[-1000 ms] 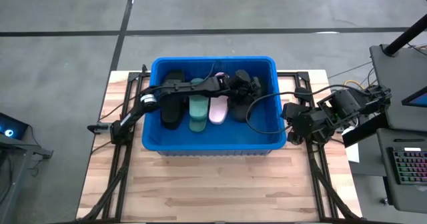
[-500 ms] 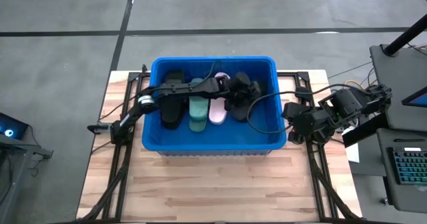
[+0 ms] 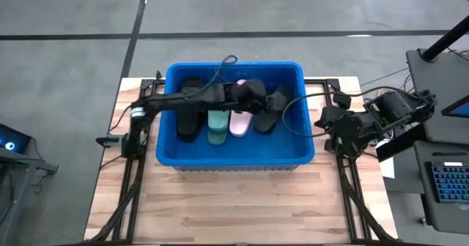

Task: Pick and place slides into bin
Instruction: Return to Home Position

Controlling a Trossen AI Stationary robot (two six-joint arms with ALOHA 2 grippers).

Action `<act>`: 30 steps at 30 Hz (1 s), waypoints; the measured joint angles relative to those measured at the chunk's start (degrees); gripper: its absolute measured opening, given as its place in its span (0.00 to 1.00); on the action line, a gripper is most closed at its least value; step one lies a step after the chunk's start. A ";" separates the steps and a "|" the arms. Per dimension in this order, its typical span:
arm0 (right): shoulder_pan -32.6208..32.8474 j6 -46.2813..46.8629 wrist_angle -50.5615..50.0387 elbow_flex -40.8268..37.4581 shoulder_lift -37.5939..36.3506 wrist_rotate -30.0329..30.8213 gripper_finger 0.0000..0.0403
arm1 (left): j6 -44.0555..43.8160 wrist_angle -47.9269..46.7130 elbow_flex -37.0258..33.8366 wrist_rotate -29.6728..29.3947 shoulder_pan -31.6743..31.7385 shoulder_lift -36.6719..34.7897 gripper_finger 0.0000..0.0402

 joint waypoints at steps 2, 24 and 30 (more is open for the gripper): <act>0.02 0.78 -0.04 0.02 -0.65 -0.02 0.02 | 5.16 -0.15 -0.30 -1.70 -0.80 -2.75 0.40; 2.05 8.61 1.74 -10.67 -12.28 -4.57 0.02 | 29.05 61.46 -55.60 -10.69 -9.86 -34.89 0.40; 2.05 11.66 4.47 -11.44 -15.15 -4.57 0.02 | 33.08 72.03 -64.64 -9.40 -10.61 -40.14 0.40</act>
